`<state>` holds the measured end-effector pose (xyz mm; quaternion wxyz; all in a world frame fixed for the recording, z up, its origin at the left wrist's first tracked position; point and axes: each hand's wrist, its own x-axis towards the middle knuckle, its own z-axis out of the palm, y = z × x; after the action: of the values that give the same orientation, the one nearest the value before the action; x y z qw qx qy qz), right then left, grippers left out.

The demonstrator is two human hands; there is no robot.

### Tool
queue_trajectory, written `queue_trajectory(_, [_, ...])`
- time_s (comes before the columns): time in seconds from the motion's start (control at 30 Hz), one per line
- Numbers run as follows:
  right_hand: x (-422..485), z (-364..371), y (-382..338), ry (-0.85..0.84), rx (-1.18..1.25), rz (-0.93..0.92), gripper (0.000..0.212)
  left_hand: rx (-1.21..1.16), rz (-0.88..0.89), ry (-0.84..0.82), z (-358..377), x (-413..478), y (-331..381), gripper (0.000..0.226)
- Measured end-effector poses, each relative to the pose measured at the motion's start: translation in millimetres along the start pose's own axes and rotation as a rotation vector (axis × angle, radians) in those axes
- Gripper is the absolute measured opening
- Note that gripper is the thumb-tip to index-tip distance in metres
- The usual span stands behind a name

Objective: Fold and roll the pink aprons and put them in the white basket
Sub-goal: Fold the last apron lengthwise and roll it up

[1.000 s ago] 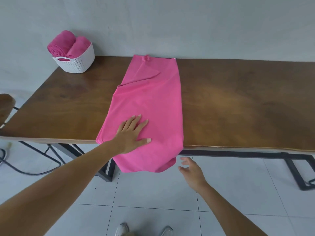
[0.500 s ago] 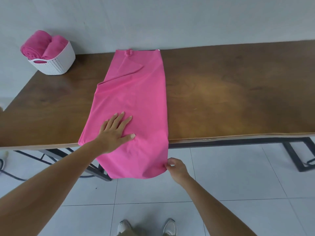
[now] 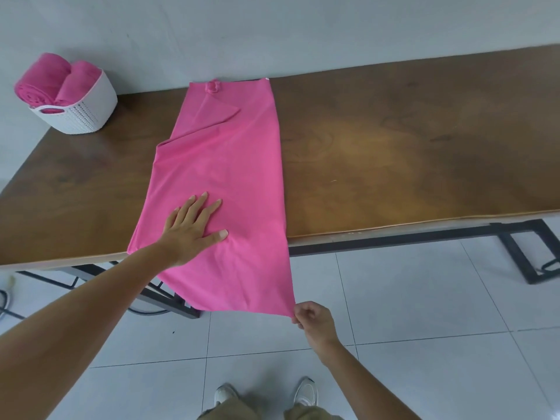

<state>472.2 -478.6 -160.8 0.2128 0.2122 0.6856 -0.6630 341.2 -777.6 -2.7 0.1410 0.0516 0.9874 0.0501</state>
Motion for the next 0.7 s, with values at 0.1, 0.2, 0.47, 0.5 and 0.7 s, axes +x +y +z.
queue_trajectory(0.1, [-5,-1,5,0.002,-0.079,-0.036,0.027,0.001,-0.01,-0.006,-2,0,2,0.098])
queue_trajectory(0.2, [-7,-5,5,0.051,-0.127,-0.071,0.029,0.006,-0.013,-0.006,-2,-1,2,0.099])
queue_trajectory(0.47, [-24,-22,-51,0.05,-0.32,-0.287,0.015,0.024,0.01,0.002,0,1,2,0.098])
queue_trajectory(0.5, [-29,-23,-61,0.042,-0.359,-0.333,0.015,0.026,0.011,0.001,0,1,2,0.098])
queue_trajectory(0.7, [-51,-8,-134,-0.002,-0.47,-0.581,0.013,0.063,0.035,-0.004,2,-1,1,0.1])
